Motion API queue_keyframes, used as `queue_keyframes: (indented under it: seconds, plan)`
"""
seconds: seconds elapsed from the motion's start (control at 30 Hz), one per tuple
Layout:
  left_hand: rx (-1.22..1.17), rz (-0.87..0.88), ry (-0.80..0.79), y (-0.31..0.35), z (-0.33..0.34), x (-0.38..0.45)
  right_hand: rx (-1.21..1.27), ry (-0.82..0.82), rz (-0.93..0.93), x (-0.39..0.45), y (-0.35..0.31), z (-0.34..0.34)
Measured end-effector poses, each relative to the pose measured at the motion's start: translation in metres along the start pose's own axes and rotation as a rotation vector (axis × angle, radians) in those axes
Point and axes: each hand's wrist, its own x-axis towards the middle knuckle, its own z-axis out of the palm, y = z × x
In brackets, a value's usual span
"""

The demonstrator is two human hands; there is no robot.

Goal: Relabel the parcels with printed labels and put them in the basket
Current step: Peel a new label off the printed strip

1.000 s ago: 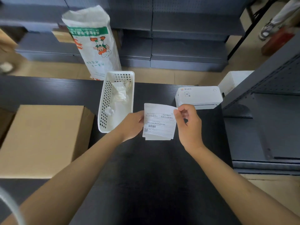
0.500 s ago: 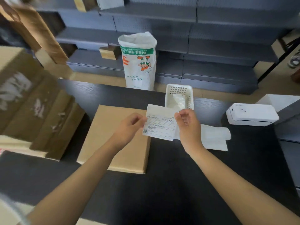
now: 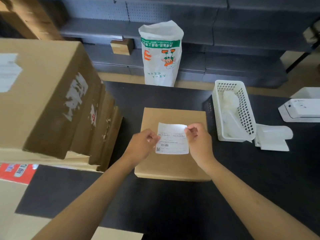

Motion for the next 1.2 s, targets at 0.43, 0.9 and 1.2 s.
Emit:
queue_keyframes:
  seconds: [0.43,0.9,1.2]
  plan:
    - [0.235,0.050,0.091,-0.008,0.029,0.016,-0.174,0.052,-0.046,0.011,0.028,0.011]
    - [0.743,0.495,0.011,-0.016,0.059,0.013,-0.716,-0.150,-0.448,-0.004,0.035,0.014]
    - [0.934,0.395,-0.129,-0.034,0.035,0.027,-0.969,-0.387,-0.328,-0.006,0.050,0.000]
